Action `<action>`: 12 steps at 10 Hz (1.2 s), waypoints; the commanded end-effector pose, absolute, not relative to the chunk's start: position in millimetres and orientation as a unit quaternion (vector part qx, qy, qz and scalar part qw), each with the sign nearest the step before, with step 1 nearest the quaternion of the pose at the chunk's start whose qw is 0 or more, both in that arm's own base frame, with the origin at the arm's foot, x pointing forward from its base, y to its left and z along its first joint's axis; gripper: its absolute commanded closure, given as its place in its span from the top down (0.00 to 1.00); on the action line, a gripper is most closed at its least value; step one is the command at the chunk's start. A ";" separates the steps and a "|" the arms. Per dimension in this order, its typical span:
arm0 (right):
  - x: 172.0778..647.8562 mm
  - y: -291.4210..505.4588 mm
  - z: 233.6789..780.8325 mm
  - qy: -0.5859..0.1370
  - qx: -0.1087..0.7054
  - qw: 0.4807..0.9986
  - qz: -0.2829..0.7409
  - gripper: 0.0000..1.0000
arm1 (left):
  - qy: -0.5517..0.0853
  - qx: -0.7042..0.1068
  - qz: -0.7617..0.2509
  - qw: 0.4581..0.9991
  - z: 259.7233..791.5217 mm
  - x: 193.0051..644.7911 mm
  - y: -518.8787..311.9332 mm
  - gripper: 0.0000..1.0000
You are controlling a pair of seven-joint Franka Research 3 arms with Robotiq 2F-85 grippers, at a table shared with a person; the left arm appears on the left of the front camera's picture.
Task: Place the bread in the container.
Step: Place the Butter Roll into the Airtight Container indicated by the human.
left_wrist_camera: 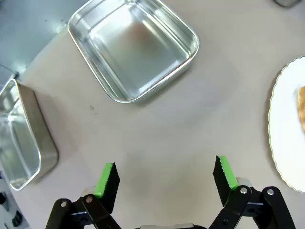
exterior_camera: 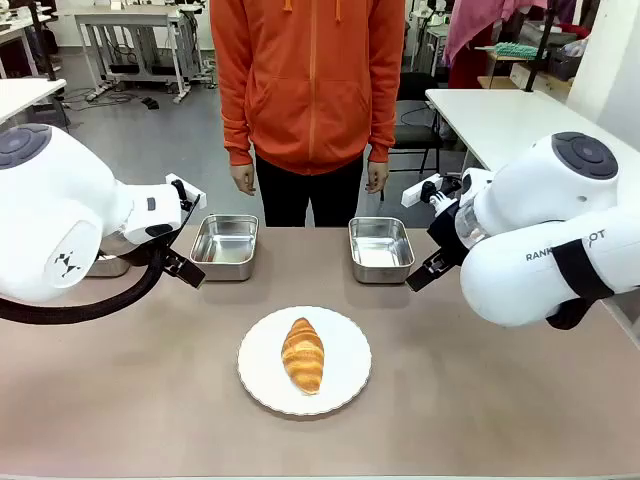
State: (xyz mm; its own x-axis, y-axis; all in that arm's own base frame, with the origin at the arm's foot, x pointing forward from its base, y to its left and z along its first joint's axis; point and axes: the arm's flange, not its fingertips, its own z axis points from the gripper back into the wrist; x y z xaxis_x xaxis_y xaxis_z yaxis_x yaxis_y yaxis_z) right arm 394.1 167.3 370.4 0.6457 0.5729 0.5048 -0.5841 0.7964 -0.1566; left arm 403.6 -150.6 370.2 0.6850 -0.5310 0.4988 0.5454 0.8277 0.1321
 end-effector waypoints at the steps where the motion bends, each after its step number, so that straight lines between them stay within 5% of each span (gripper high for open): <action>1: 394.2 167.3 370.5 -0.275 0.010 0.907 0.319 1.00 | -0.268 -0.013 -0.293 0.918 370.2 403.5 -150.7 1.00; 10: 394.1 167.4 370.4 -0.275 0.010 0.907 0.319 1.00 | -0.267 -0.014 -0.293 0.918 370.2 403.6 -150.6 1.00; 12: 408.5 149.0 437.4 -0.297 0.047 0.901 0.313 1.00 | -0.277 -0.042 -0.283 0.917 428.7 416.2 -121.7 1.00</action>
